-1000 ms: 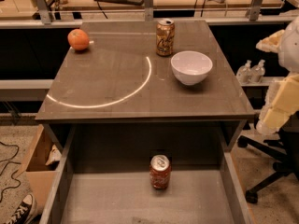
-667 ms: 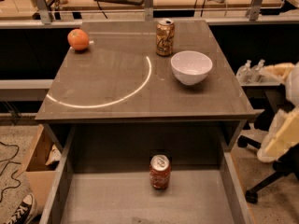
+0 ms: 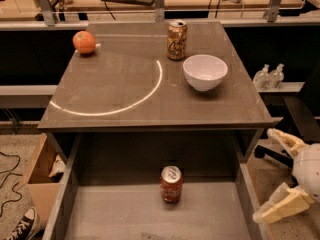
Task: Pick coke can from top drawer and place on counter
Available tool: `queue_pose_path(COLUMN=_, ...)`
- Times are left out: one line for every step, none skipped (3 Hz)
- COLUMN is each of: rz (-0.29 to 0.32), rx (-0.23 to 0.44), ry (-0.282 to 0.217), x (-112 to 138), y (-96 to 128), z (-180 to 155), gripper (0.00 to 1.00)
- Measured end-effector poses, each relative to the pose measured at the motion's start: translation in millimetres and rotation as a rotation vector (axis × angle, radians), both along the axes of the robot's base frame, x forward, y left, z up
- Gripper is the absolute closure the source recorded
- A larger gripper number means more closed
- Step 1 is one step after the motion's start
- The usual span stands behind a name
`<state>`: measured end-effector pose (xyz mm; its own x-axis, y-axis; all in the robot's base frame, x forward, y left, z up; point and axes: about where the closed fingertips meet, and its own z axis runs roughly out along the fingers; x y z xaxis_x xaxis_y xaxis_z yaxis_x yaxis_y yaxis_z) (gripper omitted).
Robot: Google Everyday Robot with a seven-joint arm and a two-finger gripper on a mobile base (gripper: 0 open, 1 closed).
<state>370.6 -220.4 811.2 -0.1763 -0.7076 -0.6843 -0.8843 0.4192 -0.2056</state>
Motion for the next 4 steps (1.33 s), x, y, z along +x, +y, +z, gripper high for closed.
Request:
queue_pose_path(rz=0.008, rx=0.185, ry=-0.057, x=-9, y=25, z=-29, gripper=0.00)
queue_pose_path(rz=0.023, rx=0.402, ry=-0.122, x=-5, y=55, z=-23, gripper=0.00)
queue_pose_path(rz=0.024, rx=0.399, ry=-0.121, x=-5, y=55, z=-23, gripper=0.00)
queue_pose_path(rz=0.040, rx=0.392, ry=-0.109, x=-1, y=75, z=-40, gripper=0.00)
